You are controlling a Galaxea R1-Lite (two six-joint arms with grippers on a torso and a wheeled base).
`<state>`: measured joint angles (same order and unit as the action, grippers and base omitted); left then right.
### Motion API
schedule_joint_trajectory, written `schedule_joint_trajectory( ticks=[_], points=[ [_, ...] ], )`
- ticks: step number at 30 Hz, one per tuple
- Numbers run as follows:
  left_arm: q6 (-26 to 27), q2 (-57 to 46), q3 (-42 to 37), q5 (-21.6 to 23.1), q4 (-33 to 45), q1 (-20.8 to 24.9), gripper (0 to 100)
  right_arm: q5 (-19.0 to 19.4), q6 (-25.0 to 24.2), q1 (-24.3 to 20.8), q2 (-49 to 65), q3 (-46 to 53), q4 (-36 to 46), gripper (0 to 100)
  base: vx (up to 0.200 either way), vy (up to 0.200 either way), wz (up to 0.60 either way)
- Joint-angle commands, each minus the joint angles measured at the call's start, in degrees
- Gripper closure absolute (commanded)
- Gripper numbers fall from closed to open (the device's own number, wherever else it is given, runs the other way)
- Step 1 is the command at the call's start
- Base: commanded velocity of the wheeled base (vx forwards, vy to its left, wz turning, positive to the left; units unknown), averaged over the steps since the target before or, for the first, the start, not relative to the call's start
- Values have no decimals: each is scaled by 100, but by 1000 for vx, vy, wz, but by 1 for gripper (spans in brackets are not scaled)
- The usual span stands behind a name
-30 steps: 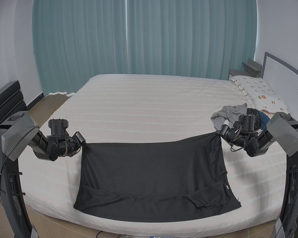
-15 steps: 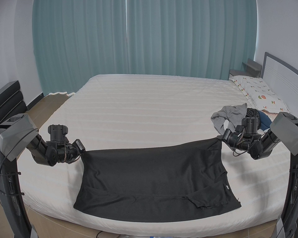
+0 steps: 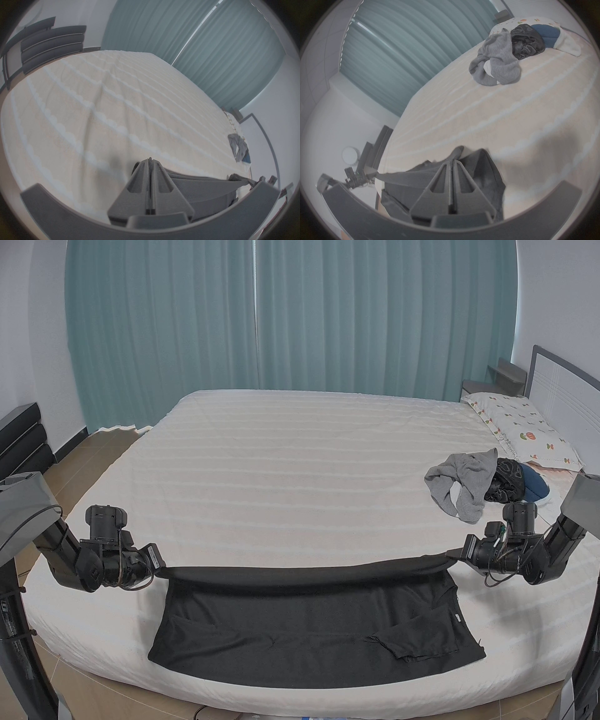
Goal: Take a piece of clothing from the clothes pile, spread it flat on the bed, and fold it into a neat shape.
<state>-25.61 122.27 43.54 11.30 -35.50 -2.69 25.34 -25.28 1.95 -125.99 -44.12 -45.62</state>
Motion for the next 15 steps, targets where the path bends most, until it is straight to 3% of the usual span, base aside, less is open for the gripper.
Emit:
schedule_joint_trajectory(
  ticks=[1,15],
  points=[
    [311,-204,-496,4,-1,41,100,41,428,25,83,492,0,100,0,0,0],
    [505,-89,-971,-5,8,190,100,14,920,-28,-110,773,88,100,0,0,0]
  ],
)
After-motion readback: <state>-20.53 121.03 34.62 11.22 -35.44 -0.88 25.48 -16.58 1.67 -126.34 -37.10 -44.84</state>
